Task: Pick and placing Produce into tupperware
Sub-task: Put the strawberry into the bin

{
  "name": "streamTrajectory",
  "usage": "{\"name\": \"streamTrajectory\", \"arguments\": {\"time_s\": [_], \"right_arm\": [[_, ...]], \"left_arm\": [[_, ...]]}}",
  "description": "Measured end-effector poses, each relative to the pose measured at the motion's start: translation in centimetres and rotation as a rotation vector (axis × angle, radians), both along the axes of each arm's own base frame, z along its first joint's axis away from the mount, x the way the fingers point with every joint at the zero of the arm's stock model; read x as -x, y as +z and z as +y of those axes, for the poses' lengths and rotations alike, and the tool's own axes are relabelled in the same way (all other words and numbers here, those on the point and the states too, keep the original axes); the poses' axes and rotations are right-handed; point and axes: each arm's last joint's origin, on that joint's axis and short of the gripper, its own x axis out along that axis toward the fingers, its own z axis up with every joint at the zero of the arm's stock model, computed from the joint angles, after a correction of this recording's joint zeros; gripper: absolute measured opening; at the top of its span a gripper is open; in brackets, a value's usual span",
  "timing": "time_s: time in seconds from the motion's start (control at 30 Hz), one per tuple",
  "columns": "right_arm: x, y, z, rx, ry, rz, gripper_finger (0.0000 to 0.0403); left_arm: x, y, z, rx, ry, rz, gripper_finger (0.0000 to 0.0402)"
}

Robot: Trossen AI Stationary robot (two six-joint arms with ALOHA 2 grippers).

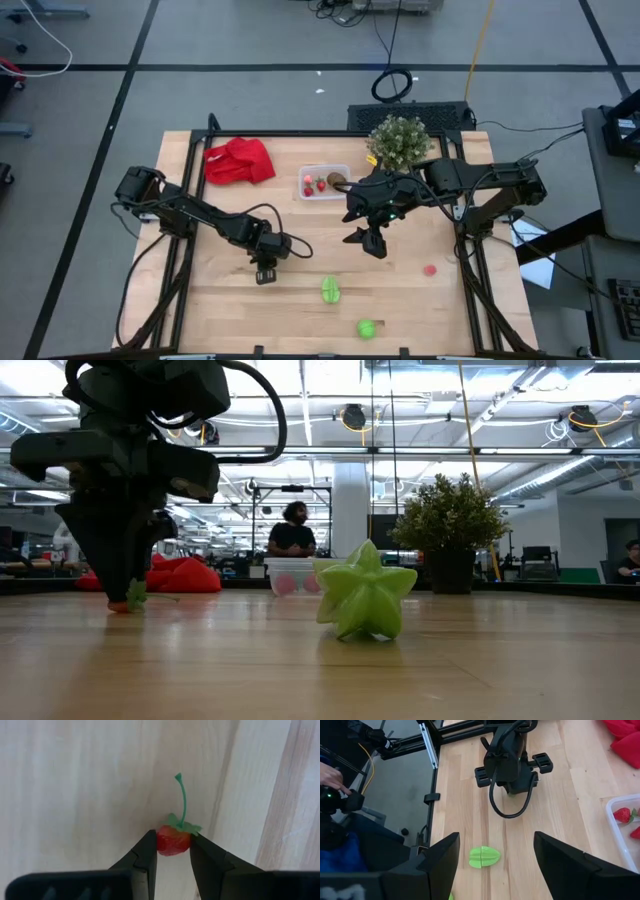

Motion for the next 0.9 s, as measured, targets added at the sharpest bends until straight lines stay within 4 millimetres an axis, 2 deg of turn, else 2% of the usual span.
{"name": "streamTrajectory", "arguments": {"time_s": [0.77, 0.9], "right_arm": [[0.0, 0.0, 0.0, -0.001, 0.0, -0.002, 0.0247], [0.0, 0.0, 0.0, 0.0, 0.0, -0.002, 0.0247]], "left_arm": [[0.2, 0.5, 0.2, 0.018, 0.017, 0.008, 0.0092], [-0.5, 1.6, 0.6, 0.02, 0.019, 0.005, 0.0092]]}}
